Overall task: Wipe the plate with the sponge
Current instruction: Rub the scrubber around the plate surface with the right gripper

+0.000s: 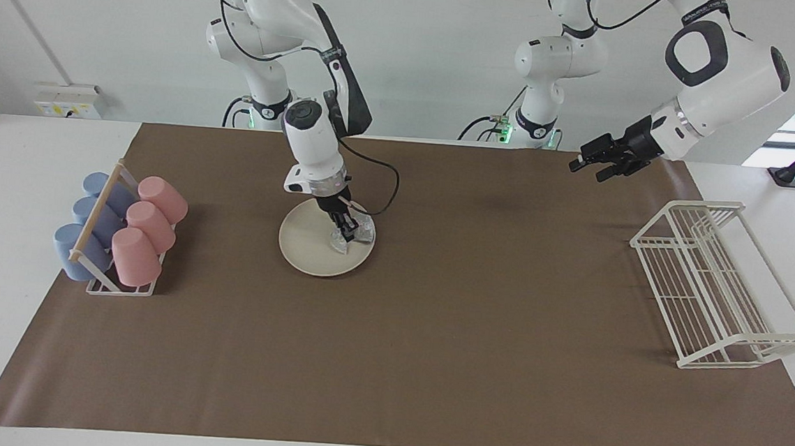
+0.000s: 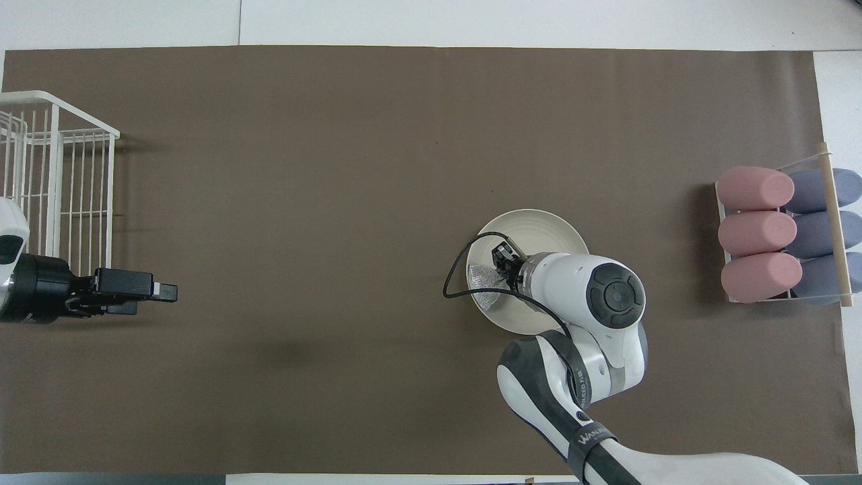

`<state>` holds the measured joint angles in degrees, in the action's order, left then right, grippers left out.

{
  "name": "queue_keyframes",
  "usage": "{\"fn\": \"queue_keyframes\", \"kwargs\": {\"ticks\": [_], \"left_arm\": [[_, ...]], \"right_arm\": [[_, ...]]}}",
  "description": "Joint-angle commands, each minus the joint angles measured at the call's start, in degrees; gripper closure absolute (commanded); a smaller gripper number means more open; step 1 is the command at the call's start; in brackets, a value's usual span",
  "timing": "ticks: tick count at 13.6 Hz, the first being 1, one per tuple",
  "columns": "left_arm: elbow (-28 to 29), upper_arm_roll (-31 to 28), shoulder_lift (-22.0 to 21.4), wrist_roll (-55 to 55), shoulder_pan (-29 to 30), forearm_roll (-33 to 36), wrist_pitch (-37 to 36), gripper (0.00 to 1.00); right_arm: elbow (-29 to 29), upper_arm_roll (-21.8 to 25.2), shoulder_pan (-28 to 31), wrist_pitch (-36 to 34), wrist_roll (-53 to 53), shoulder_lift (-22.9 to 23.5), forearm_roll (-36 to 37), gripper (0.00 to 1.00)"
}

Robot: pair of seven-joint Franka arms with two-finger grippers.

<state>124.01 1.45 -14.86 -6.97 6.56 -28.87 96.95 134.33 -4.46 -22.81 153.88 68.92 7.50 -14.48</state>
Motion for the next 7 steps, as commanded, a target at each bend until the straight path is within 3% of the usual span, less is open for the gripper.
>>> {"fn": "queue_keyframes", "kwargs": {"ticks": [1,3,7], "left_arm": [[-0.35,0.48,0.36,1.34,-0.32,1.18,0.70,0.00],[-0.35,0.49,0.36,1.34,-0.32,1.18,0.70,0.00],[-0.61,0.75,0.45,2.31,-0.32,1.10,0.78,0.00]], "right_arm": [[-7.37,-0.29,0.40,-11.86,5.85,-2.66,-0.37,1.00],[-14.93,-0.20,0.40,-25.75,9.89,-4.68,-0.20,1.00],[-23.92,-0.02,0.40,-43.53,19.04,-12.14,0.86,1.00]]}}
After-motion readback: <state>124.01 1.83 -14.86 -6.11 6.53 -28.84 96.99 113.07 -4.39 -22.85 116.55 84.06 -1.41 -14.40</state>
